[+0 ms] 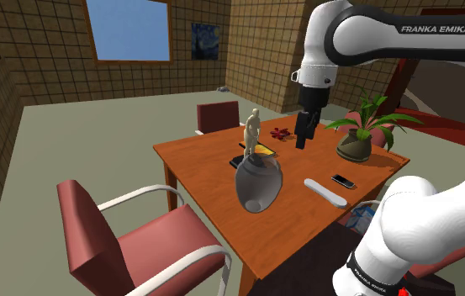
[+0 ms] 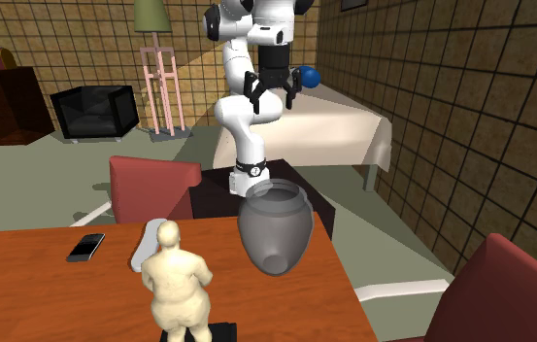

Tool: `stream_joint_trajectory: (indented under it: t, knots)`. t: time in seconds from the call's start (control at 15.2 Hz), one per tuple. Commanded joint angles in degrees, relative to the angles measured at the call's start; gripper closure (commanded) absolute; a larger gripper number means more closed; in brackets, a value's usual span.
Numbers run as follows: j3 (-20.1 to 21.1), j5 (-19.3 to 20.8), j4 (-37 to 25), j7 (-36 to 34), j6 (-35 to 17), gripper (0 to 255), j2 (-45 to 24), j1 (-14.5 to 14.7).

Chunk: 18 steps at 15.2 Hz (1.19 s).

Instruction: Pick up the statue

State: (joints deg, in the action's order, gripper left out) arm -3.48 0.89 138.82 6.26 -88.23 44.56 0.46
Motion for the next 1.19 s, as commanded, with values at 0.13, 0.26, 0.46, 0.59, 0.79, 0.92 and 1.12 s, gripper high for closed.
stream_joint_trajectory:
  t: [0.13, 0.26, 0.46, 0.59, 0.79, 0.92, 1.12]
  knots:
    - [-1.35, 1.07, -1.98, 1.27, -2.13, 0, -3.89, -0.52]
    - [-2.65, 1.96, -4.23, 2.5, -4.06, 0, -7.83, -0.98]
    - [-4.55, 2.93, -8.07, 4.33, -6.58, 0, -13.81, -1.53]
    - [-5.78, 3.32, -10.95, 5.55, -7.99, 0, -17.83, -1.84]
    - [-7.54, 3.53, -15.75, 7.42, -9.68, 0, -23.92, -2.27]
    - [-8.65, 3.4, -19.27, 8.72, -10.52, 0, -28.02, -2.57]
    - [-10.21, 2.82, -25.06, 10.73, -11.33, 0, -34.26, -3.09]
